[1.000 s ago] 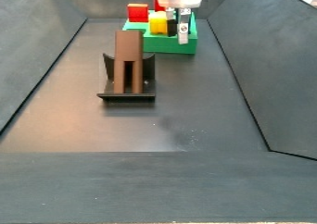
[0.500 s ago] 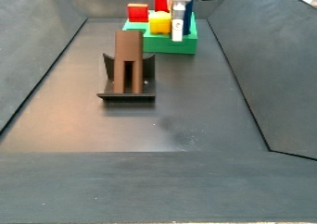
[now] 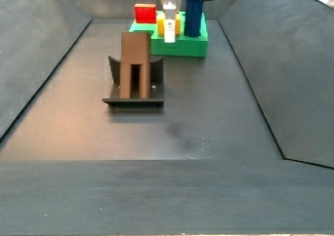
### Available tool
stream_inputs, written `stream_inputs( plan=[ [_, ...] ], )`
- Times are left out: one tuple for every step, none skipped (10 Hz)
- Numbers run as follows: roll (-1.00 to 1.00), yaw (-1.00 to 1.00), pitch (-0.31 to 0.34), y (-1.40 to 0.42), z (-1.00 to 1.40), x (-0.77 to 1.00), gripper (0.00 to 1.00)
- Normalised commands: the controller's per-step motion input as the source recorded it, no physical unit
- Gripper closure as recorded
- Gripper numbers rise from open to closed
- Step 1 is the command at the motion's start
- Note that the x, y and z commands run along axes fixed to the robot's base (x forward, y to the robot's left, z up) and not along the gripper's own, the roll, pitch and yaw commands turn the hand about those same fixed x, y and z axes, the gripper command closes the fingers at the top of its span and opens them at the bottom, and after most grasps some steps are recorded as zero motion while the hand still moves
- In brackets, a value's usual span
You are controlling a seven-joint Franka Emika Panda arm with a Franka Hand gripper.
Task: Pick up the square-circle object. Move up. Place the square-circle object on the fixture. Regrasp the square-circle object. Rotate the square-circle object. Move to above the board. Insert the square-circle object.
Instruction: Regrasp the square-circle object.
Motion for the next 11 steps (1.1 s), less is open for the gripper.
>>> stream_inputs(
  plan=[
    [0.04, 0.06, 0.178, -0.02, -0.01, 1.0, 0.0],
    [0.03, 0.06, 0.173, -0.02, -0.01, 1.0, 0.0],
    [0.01, 0.06, 0.173, -0.02, -0.01, 1.0, 0.0],
    [0.01, 0.07, 0.168, -0.03, -0.02, 1.0, 0.0],
    [0.01, 0.07, 0.175, -0.03, -0.02, 0.91, 0.0],
    [0.0, 0.06, 0.179, -0.02, -0.01, 0.83, 0.0],
    [0.0, 0.06, 0.181, -0.02, 0.0, 0.76, 0.0],
    [-0.01, 0.06, 0.187, -0.01, 0.0, 0.67, 0.0],
    [-0.01, 0.06, 0.198, -0.02, 0.0, 0.57, 0.0],
    [-0.02, 0.06, 0.2, -0.02, 0.0, 0.48, 0.0],
    [-0.02, 0.06, 0.2, -0.02, 0.0, 0.44, 0.0]
  ],
)
